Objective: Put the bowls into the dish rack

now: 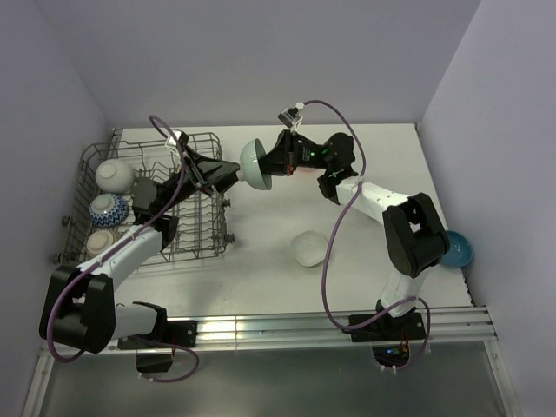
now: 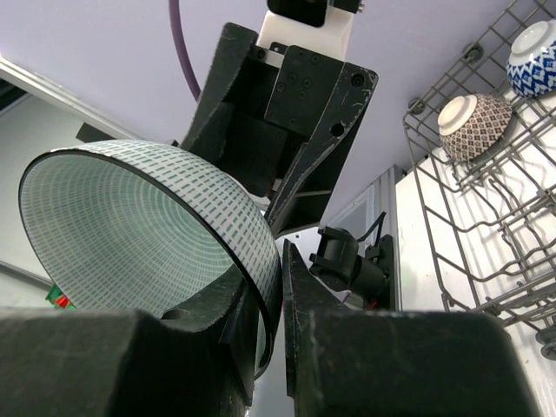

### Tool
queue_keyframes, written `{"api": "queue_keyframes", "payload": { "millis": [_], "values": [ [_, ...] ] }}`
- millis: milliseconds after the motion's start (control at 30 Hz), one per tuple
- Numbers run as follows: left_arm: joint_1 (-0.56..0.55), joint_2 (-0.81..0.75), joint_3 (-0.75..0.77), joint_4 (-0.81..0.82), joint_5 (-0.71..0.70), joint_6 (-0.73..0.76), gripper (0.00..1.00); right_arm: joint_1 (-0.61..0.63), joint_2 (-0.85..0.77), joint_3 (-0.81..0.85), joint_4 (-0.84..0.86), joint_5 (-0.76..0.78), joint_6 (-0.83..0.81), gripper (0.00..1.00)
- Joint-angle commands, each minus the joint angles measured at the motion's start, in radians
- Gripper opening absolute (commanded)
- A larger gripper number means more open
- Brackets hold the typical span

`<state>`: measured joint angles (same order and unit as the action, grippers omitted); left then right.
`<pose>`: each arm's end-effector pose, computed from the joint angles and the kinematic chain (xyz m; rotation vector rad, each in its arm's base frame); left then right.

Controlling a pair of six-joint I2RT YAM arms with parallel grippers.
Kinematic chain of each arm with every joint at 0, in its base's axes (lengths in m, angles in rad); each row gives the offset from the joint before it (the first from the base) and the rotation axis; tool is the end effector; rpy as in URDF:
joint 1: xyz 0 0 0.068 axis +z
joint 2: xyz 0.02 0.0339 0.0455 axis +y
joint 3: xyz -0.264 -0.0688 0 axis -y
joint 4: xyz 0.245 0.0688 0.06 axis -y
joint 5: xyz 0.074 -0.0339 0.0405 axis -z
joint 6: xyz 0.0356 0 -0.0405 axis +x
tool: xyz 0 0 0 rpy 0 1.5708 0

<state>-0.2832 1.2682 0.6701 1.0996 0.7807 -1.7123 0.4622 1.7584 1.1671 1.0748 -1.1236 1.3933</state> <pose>0.2471 -0.0980 0.3249 -0.1657 1.5386 -2.0867 0.3305 0.2005 0.3277 -0.5851 1.6533 2.0669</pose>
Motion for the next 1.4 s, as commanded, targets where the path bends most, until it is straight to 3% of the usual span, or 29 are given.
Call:
{"api": "queue_keyframes", "payload": {
  "millis": [0,100,133,233,367,500,667,700,1000,1100,1133,1167,1367],
  "values": [
    [-0.019,-0.007,0.022,0.071,0.008,0.011,0.57,0.01,0.009,0.054,0.051,0.005,-0.007,0.0],
    [-0.02,0.0,0.026,0.08,0.009,0.01,0.43,0.01,0.016,0.06,0.025,-0.001,-0.014,0.0],
    [-0.02,0.0,0.026,0.077,0.011,0.011,0.29,0.01,0.016,0.063,0.01,-0.002,-0.02,0.0],
    [-0.019,-0.003,0.032,0.06,0.011,0.025,0.0,0.01,0.019,0.082,-0.07,-0.012,-0.056,0.06],
    [0.009,-0.006,0.039,0.039,0.003,0.017,0.0,0.01,0.018,0.089,-0.134,-0.016,-0.08,0.19],
    [0.048,-0.009,0.037,0.01,-0.001,0.016,0.0,0.01,0.015,0.106,-0.242,-0.013,-0.134,0.43],
    [0.119,-0.012,0.033,-0.003,-0.004,0.003,0.0,0.01,0.004,0.124,-0.357,-0.008,-0.203,0.59],
    [0.143,-0.01,0.031,-0.007,-0.003,0.003,0.0,0.01,0.004,0.128,-0.381,-0.008,-0.218,0.67],
    [0.329,0.003,0.019,-0.102,0.069,0.075,0.0,0.007,0.006,0.169,-0.619,-0.01,-0.397,0.78],
    [0.415,-0.004,0.071,-0.341,0.124,0.254,0.0,0.0,0.001,0.172,-0.687,-0.012,-0.441,0.78],
    [0.433,-0.004,0.095,-0.439,0.135,0.407,0.0,-0.003,-0.007,0.171,-0.699,-0.012,-0.462,0.79],
    [0.45,0.0,0.15,-0.642,0.138,0.486,0.0,-0.007,-0.008,0.171,-0.723,-0.012,-0.474,0.79],
    [0.547,0.025,0.297,-1.061,0.068,0.928,0.0,-0.022,-0.03,0.183,-0.858,-0.015,-0.591,0.79]
  ]
}}
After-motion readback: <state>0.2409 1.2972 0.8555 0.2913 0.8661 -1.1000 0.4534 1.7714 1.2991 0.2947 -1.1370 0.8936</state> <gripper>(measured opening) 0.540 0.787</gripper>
